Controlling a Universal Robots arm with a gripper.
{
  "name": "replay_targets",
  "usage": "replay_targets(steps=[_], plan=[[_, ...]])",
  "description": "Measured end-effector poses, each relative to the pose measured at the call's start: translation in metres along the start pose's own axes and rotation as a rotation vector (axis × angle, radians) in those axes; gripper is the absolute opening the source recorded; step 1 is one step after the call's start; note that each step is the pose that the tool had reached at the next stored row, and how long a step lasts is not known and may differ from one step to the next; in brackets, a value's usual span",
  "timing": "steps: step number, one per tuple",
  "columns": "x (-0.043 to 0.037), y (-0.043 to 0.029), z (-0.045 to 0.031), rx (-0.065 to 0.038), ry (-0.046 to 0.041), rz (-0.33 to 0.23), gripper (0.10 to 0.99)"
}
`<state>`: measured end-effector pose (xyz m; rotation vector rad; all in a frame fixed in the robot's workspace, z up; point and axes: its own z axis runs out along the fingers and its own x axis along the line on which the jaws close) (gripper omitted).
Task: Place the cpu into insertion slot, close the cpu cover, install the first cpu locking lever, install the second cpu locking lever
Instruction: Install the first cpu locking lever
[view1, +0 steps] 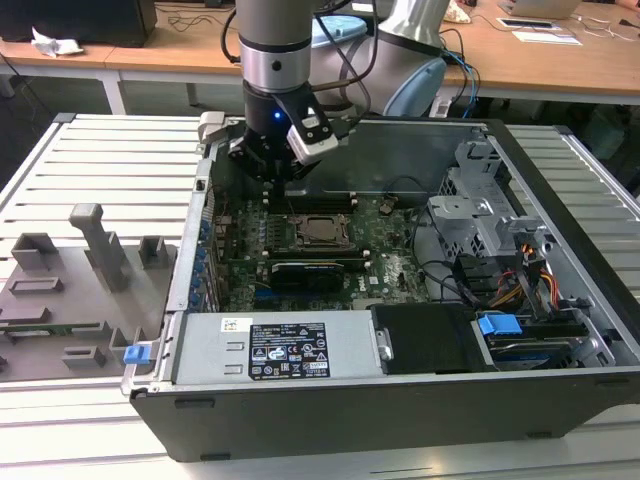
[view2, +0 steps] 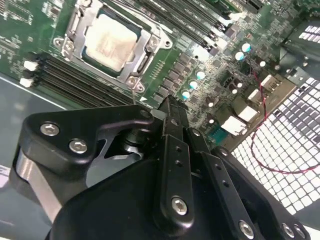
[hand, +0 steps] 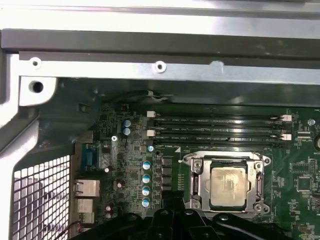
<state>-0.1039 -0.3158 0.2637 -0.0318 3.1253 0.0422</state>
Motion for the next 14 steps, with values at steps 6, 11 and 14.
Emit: replay_targets(steps=[6,11,14], plan=[[0.0009,0.0141,0.0051,0.0,0.0006,-0.019,0.106],[0.0033,0.0215,0.0078,-0.001,0.001,-0.034,0.106],[0.0033,0.0236,0.0087,-0.001,0.0011,-0.038,0.106]])
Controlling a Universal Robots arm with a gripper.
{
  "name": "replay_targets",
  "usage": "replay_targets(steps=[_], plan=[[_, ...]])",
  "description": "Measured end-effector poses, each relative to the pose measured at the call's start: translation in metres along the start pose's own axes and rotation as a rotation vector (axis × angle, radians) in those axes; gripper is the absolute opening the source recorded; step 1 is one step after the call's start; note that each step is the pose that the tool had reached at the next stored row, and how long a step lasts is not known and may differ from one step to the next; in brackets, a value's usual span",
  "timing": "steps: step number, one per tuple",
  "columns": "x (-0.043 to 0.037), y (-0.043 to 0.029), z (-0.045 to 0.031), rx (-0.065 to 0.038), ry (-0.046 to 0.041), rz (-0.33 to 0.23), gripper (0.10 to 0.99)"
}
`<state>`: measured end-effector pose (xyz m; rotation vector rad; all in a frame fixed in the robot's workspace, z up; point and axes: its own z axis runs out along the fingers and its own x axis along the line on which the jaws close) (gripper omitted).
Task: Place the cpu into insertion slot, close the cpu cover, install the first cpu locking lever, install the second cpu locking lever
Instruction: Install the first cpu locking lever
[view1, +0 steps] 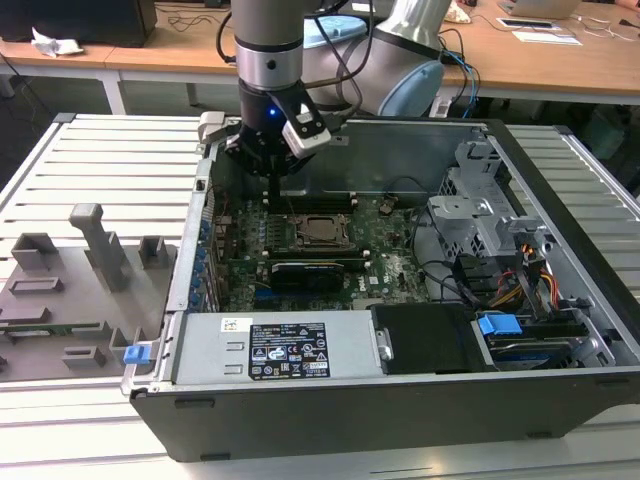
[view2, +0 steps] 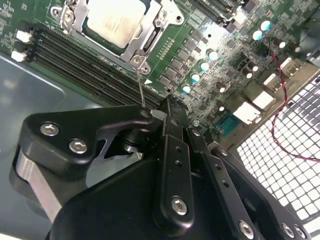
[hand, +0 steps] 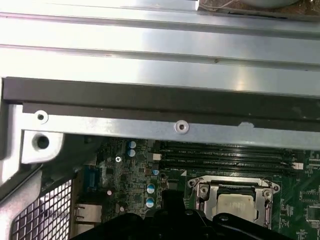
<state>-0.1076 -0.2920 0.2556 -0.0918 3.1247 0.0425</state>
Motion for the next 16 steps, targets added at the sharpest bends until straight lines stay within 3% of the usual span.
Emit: replay_targets(steps=[3,9,16], plan=[[-0.0028,0.0015,0.0003,0.0,0.0001,-0.001,0.106],[-0.0183,0.001,0.0013,0.002,0.0002,-0.001,0.106],[-0.0569,-0.0012,0.006,0.002,0.0059,-0.001,0.106]])
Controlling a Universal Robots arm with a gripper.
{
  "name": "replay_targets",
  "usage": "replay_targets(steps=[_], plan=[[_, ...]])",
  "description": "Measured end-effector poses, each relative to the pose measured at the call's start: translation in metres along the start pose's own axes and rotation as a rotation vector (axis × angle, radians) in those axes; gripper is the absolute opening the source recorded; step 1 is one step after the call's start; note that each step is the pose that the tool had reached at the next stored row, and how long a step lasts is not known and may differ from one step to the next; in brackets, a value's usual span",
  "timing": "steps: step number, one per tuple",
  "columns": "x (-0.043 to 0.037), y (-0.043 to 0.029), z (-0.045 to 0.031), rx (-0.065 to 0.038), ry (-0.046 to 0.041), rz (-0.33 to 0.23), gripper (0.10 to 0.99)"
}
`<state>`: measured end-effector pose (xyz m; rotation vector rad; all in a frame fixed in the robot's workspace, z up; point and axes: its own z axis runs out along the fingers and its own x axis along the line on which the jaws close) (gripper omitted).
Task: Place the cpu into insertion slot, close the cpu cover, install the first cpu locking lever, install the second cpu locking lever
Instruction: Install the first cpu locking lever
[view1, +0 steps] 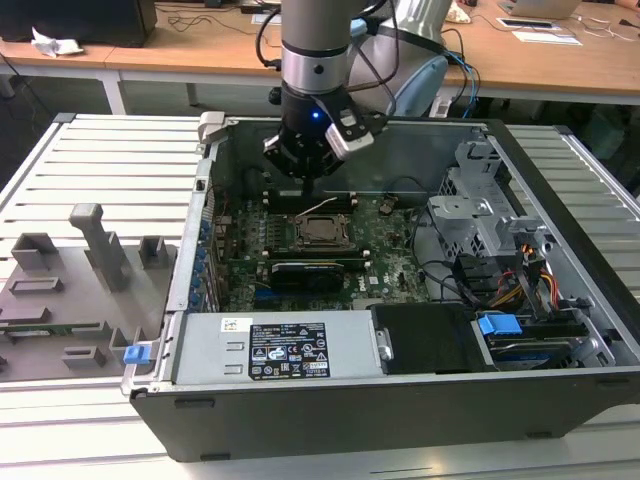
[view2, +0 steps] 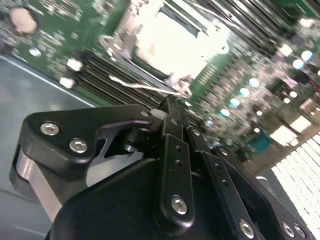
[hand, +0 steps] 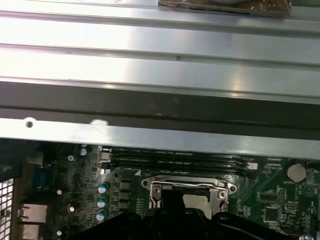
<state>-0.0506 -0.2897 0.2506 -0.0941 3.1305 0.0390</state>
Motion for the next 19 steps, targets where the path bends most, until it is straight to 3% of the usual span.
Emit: replay_targets(steps=[2,4,6,9,12,19], plan=[[-0.0114,-0.0007,0.0023,-0.001,0.0016,0.0,0.106],[-0.0134,-0.0009,0.0027,-0.018,0.0006,0.0,0.106],[-0.0143,-0.0008,0.0043,-0.025,-0.0001,0.0,0.106],[-0.0143,0.0003,0.01,-0.025,0.0008,-0.042,0.106],[-0.0154,0.0046,0.0148,-0.025,0.0007,-0.042,0.106],[-0.0183,0.0073,0.0208,-0.025,0.0008,-0.042,0.106]])
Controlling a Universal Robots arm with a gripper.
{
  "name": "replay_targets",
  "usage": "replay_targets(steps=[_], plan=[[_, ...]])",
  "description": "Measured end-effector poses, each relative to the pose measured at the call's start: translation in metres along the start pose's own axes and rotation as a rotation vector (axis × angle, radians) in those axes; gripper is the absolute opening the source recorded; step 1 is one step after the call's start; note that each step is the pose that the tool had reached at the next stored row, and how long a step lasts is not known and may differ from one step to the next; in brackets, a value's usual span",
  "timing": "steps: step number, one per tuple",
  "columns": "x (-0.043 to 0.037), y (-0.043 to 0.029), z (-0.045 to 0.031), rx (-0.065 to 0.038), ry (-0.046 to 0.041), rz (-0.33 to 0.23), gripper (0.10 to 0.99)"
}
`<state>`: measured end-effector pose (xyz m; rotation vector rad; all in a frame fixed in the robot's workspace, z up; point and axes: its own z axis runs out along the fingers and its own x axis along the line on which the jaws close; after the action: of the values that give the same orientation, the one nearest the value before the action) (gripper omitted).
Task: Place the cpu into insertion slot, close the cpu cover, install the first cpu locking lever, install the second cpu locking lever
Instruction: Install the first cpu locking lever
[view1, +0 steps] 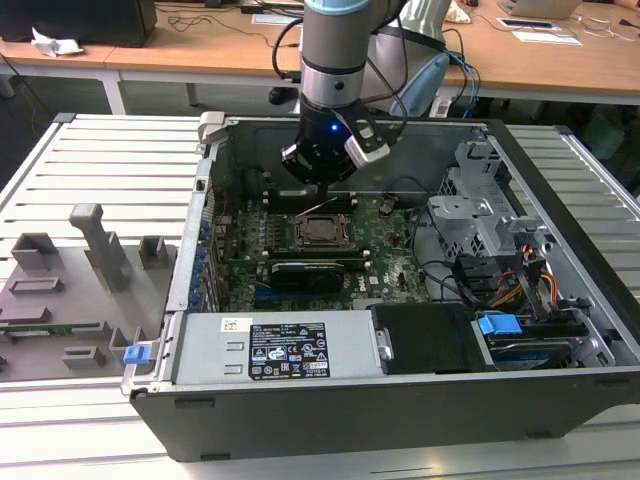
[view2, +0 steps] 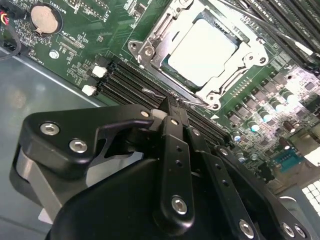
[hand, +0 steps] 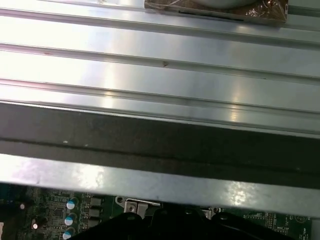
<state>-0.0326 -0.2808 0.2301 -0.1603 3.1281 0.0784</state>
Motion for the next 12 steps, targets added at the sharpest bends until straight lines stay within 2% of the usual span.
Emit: replay_targets(steps=[7,12], plan=[[-0.0058,0.0029,0.0049,0.0,0.0007,0.0,0.106],[-0.0109,0.0025,0.0083,0.0,0.0014,0.0,0.106]])
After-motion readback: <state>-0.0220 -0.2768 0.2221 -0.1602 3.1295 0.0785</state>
